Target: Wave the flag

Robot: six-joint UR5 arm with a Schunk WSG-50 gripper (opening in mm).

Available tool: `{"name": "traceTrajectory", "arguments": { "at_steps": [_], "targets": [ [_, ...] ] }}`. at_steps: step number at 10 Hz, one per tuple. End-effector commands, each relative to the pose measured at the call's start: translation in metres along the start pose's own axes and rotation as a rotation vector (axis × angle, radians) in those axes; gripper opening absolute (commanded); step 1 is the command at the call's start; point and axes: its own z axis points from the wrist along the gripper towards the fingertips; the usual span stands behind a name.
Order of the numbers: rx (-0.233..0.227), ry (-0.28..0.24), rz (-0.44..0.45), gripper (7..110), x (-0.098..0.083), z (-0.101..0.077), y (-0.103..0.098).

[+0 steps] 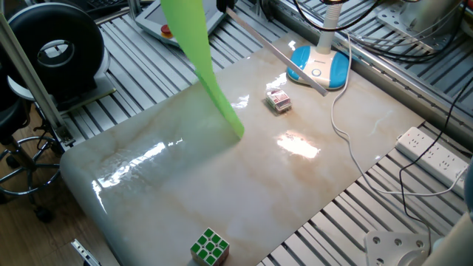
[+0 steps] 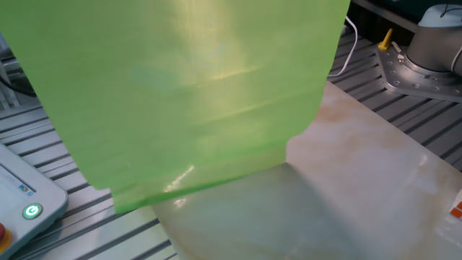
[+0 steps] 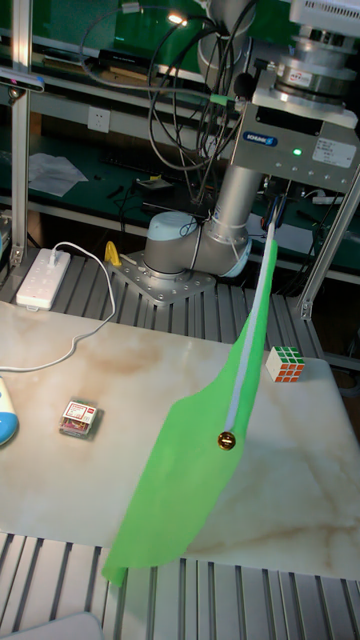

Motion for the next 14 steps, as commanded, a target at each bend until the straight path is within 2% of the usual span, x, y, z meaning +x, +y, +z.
{"name": "traceTrajectory", "arguments": {
  "at_steps": [1,5,10,12,14],
  "targets": [
    [-0.029,0.019,-0.002,7,0.004,0.011,-0.008],
    [-0.047,0.003,-0.008,7,0.004,0.066,-0.026],
    [-0.084,-0.024,0.020,7,0.002,0.123,-0.018],
    [-0.094,-0.040,0.019,7,0.001,0.140,-0.015],
    [-0.098,-0.031,0.021,7,0.004,0.145,-0.015]
  ]
}}
